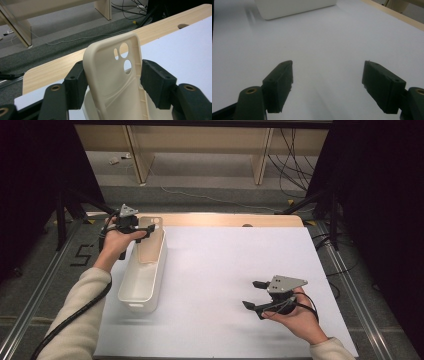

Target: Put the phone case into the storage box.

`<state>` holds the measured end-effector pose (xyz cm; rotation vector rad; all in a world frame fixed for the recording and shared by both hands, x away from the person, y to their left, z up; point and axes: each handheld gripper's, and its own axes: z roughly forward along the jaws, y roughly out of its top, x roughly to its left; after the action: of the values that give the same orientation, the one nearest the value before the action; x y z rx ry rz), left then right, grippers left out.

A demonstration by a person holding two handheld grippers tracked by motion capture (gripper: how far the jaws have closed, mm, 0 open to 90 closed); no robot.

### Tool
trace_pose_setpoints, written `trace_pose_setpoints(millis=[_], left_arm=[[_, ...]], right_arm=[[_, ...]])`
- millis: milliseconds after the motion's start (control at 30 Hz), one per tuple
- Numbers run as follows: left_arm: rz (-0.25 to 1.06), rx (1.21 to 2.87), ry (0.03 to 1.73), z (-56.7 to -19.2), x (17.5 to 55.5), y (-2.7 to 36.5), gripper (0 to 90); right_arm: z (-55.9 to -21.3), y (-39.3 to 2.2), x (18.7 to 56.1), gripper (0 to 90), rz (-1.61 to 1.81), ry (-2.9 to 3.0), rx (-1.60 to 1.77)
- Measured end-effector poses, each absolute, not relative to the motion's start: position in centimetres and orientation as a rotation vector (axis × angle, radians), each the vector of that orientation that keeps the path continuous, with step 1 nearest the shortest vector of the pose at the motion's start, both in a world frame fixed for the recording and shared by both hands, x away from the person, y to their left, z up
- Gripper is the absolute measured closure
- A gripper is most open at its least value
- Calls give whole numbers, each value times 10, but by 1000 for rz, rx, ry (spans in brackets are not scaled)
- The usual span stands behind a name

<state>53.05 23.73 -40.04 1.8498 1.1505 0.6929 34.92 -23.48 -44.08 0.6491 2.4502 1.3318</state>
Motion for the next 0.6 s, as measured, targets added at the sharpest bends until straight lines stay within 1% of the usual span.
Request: trace_pose_setpoints(millis=[133,367,433,533,600], left_arm=[[713,1859,1163,-399,531,238,337],[742,1853,1166,-395,529,237,303],[744,1836,1176,-393,529,238,315],[750,1815,1178,-391,527,240,362],[757,1796,1174,-389,526,241,408]], right_arm=[[-441,-235,349,261,1329,2450,650],[-440,-235,349,261,1330,2450,649],[-440,-235,349,261,1330,2449,647],[-440,-235,349,261,1330,2449,648],[-441,-235,349,261,1330,2450,649]])
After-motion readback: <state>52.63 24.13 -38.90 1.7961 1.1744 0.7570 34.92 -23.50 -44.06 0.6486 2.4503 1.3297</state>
